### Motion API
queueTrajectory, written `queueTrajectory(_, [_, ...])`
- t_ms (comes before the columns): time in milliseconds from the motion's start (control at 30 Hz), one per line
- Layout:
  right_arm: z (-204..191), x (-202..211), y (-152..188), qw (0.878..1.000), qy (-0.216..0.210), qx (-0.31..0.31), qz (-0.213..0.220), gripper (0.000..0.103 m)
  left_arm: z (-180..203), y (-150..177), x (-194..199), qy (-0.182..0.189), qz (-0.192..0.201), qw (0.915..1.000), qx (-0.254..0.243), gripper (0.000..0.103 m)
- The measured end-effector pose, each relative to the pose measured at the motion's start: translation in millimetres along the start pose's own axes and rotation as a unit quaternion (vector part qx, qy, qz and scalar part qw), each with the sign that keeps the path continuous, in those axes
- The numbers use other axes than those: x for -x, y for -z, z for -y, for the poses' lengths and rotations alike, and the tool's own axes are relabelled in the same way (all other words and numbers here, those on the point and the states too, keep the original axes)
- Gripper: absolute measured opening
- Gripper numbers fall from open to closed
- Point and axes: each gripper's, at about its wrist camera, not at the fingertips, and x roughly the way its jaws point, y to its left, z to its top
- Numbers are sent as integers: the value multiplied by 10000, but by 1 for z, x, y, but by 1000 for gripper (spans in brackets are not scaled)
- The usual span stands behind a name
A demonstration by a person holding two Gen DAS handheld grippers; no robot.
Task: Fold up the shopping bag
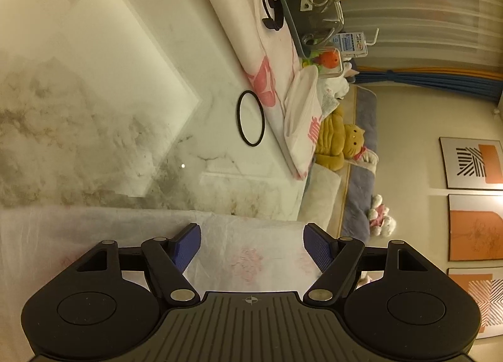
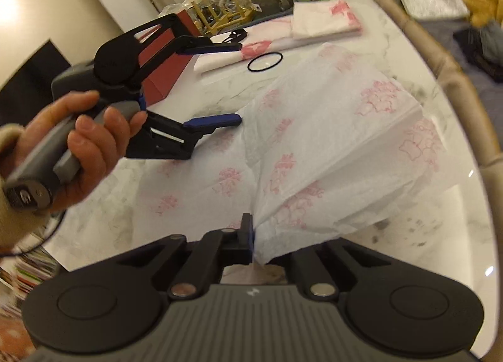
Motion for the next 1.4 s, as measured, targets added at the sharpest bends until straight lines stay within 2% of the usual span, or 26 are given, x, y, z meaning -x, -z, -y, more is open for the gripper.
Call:
queueTrajectory(67, [-18,3,5,9944,390,972,144,0,-1,-1,0,28,31,10000,63,74])
queueTrajectory(133, [-41,0,17,9699,852,2275,196,0,-4,-2,1,86,66,9998,191,74])
queueTrajectory(200, [-55,-4,29,9433,993,3163,172,0,-6,-5,4,98,92,9996,266,74])
queueTrajectory(300, [-64,-9,46,9150,1061,3891,115,0,-11,-9,15,198,177,9988,423,75])
queueTrajectory(400, [-68,-10,48,9048,1125,4105,132,0,-7,-9,37,293,190,9992,214,75])
queueTrajectory(433, [-70,-12,50,8963,1185,4270,139,0,-8,-6,45,290,141,9993,204,75])
queueTrajectory(567, [-80,-20,65,8394,1478,5227,180,0,-33,1,62,-42,-2,9992,399,75])
queueTrajectory(600, [-82,-22,67,8236,1560,5450,158,1,-44,1,64,-24,56,9986,533,75])
queueTrajectory(667, [-84,-26,73,7861,1754,5925,141,1,-56,1,68,302,239,9966,723,75])
queueTrajectory(733, [-84,-30,80,7452,1937,6379,155,7,-55,0,70,248,295,9970,675,75])
queueTrajectory(800, [-82,-32,87,7061,2113,6753,284,25,-55,-1,70,221,319,9970,665,75])
queueTrajectory(833, [-80,-32,88,6948,2160,6851,340,28,-56,-1,71,222,326,9969,677,75])
queueTrajectory(867, [-78,-29,86,6912,2184,6878,388,29,-56,-2,71,221,328,9969,685,75])
queueTrajectory(933, [-75,-24,84,6854,2171,6930,533,26,-56,-2,71,206,343,9967,710,75])
queueTrajectory(1000, [-74,-19,81,6893,2027,6935,541,0,-56,-4,71,199,359,9964,748,75])
queueTrajectory(1067, [-73,-13,74,7145,1627,6794,382,1,-56,-5,71,201,371,9963,751,75])
queueTrajectory(1133, [-71,-11,74,7198,1318,6810,275,1,-55,-7,70,187,372,9963,753,75])
queueTrajectory(1167, [-71,-12,77,7125,1220,6907,188,2,-55,-8,69,185,373,9963,750,75])
queueTrajectory(1267, [-66,-16,88,6739,1074,7310,64,3,-55,-12,69,216,354,9957,827,75])
queueTrajectory(1300, [-64,-16,89,6699,1072,7346,59,3,-56,-13,69,242,341,9953,868,75])
queueTrajectory(1400, [-68,-13,86,6760,1066,7292,8,10,-57,-16,77,240,362,9955,837,75])
